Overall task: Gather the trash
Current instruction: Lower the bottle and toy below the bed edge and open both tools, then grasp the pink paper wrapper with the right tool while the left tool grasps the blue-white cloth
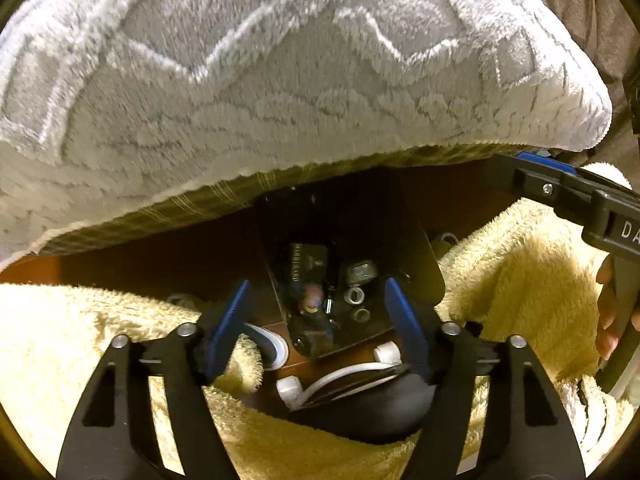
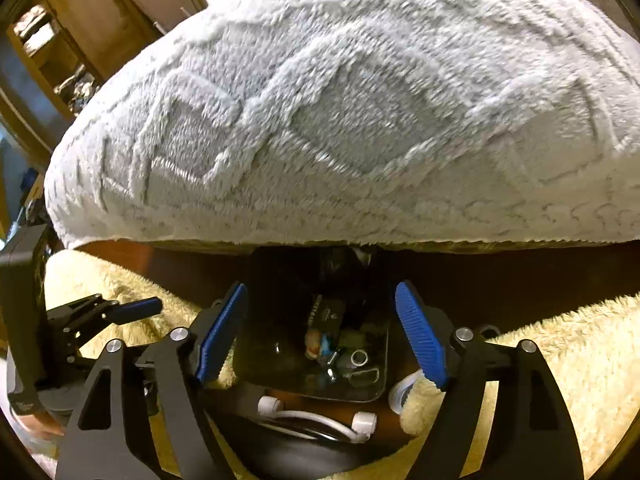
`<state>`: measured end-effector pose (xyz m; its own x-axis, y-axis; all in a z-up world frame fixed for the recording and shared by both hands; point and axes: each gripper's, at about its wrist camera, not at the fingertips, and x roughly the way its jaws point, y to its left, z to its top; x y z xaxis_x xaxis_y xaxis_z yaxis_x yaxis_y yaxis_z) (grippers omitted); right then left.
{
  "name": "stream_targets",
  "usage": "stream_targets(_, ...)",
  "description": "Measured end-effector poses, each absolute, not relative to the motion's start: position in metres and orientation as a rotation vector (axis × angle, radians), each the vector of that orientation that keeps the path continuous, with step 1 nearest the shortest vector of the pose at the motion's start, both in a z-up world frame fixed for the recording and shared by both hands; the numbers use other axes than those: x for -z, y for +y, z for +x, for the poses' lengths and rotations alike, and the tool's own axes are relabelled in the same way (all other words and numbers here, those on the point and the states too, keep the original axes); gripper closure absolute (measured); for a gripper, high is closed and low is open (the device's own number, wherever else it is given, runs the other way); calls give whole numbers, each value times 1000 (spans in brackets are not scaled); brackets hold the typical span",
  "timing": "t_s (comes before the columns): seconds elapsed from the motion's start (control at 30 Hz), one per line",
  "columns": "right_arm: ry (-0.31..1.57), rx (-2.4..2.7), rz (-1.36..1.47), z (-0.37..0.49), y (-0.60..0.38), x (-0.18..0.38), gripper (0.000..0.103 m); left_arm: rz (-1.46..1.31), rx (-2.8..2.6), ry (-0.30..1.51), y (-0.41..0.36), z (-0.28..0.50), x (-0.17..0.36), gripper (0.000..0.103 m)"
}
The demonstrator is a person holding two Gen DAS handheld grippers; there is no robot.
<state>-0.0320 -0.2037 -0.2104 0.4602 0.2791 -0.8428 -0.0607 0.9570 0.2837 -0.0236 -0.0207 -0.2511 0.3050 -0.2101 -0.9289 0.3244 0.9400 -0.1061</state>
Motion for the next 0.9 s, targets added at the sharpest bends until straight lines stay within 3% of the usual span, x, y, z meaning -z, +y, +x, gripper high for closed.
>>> stream_targets(0.03,1067,-204,229,-33,-207,208,20,118,346,1197,-21,-25,247,25)
stream_targets(0.2,1029,-185,249,-35,-224,190,16,132,327,1140,-21,-23,225,16)
stream_targets(0.6,794,-101,191,-3,-262,102,13,129,288,879,-8,16,131,11)
stream_targets(0.9,752,-144,181,86,-254,85,13,150,274,824,-20,78,115,11)
